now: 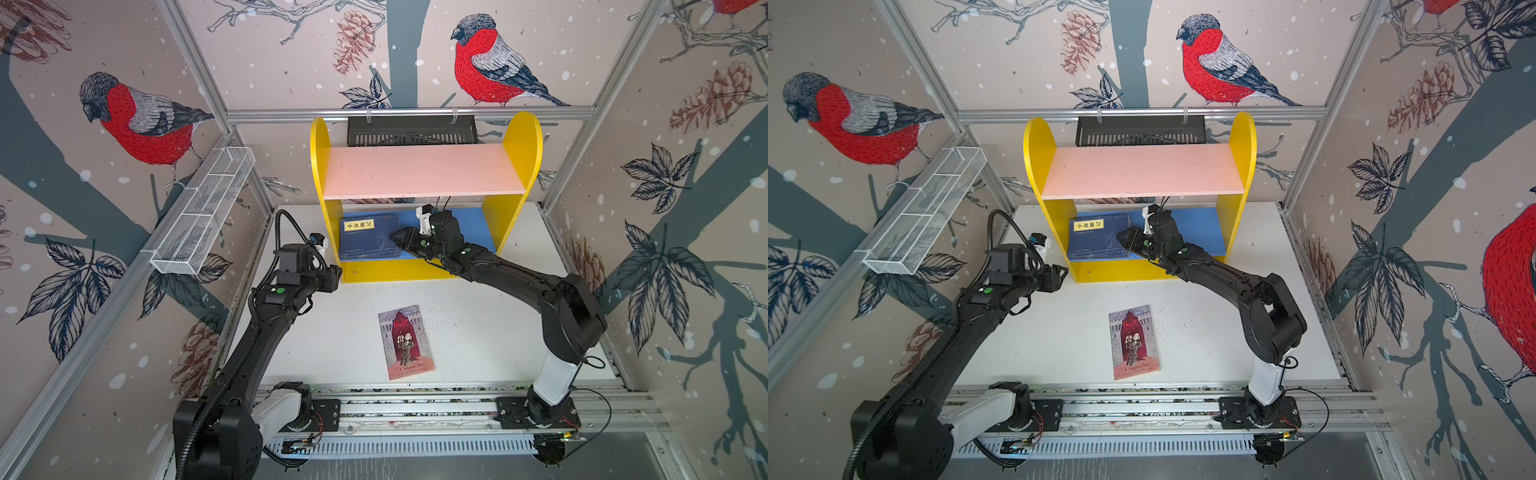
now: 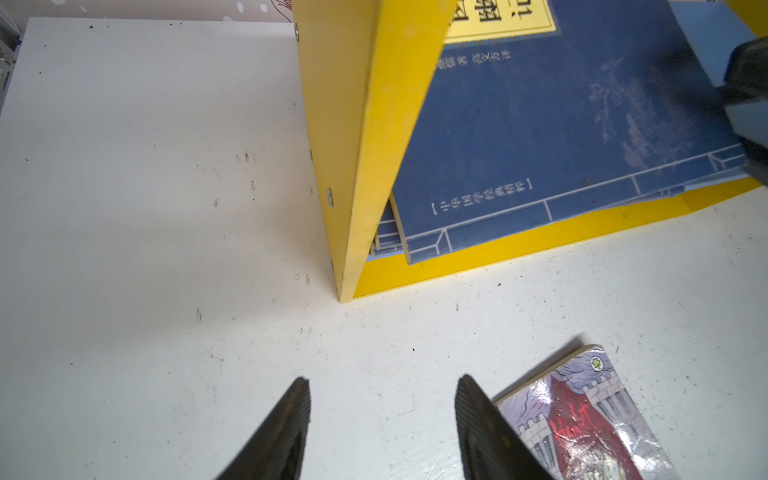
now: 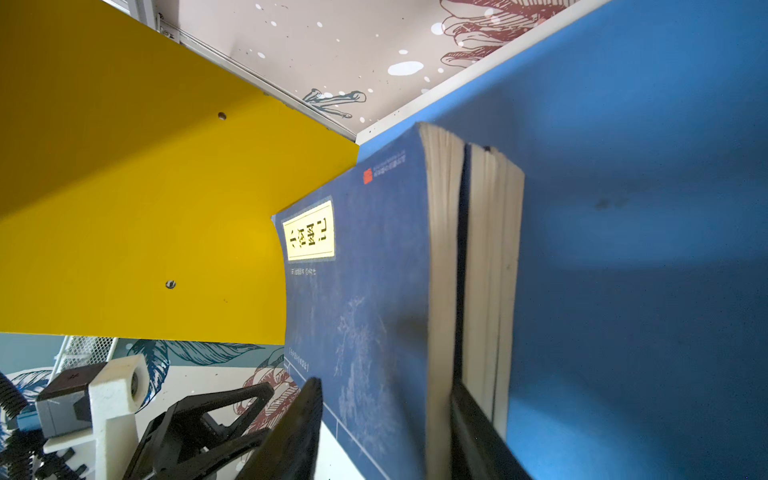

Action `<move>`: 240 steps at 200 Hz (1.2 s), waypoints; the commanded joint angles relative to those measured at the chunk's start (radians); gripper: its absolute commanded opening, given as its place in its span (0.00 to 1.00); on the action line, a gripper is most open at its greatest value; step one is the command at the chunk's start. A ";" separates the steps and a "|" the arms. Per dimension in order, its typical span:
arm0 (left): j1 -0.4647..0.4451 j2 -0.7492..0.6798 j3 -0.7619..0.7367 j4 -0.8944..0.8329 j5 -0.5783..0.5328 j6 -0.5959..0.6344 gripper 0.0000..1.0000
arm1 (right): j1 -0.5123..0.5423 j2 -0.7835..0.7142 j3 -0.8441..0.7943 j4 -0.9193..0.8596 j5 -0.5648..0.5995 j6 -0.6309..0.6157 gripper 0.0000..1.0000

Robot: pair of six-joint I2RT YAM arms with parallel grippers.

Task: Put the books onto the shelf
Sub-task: 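Press the book stack deeper into the blue shelf with the right gripper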

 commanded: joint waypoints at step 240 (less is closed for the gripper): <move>0.005 0.025 -0.073 0.272 -0.022 0.053 0.53 | 0.002 -0.133 -0.139 0.033 0.015 -0.112 0.32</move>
